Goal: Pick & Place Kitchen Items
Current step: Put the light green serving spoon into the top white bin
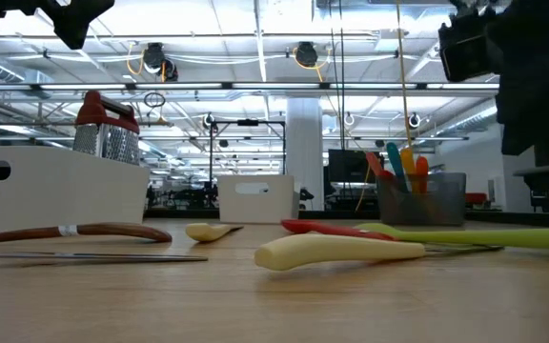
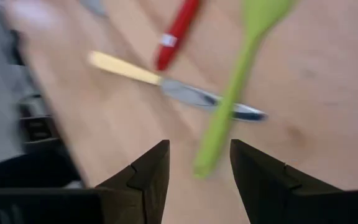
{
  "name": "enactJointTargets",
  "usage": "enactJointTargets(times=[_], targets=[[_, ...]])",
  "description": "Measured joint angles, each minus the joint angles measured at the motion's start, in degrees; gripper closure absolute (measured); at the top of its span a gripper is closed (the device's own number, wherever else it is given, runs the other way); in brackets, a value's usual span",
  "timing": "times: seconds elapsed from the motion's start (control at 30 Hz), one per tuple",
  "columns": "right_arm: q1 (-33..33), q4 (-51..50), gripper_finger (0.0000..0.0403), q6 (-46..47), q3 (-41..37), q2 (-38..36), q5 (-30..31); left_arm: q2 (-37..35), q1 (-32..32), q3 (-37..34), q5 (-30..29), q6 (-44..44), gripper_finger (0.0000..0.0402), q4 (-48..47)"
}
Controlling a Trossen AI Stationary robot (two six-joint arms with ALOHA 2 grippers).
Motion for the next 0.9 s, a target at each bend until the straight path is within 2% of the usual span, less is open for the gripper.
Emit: enactJointTargets(times=[0.1,0.2,0.4,0.5,0.63,0.9], targets=[[0.4,-8.5,0.0241,-1.0,5.9,3.5,0.5,0.0,0.0,0.0,0.0,0.0,0.0034,0.0],[0.6,-13.9,0.0243,-2.4,11.0,8.1,-1.7,0.0,0.0,0.0,0.0,-0.1,0.0034,0.0],[0.6,-22.2,0.0241,-2.0,21.2,19.1,-5.3,0.0,0.0,0.0,0.0,-0.1,0.0034,0.0],[0.6,-22.3,0.0242,-1.5,25.1,23.6,-5.5,0.0,0.0,0.0,0.0,-0.1,0.0034,0.0],[0.5,-22.3,0.0244,2.0,27.9,27.5,-5.5,0.0,0.0,0.0,0.0,-0.1,0.0034,0.0],[0.6,-25.3,0.0241,8.4,28.0,31.4,-5.4,0.0,0.0,0.0,0.0,-0.1,0.0034,0.0]])
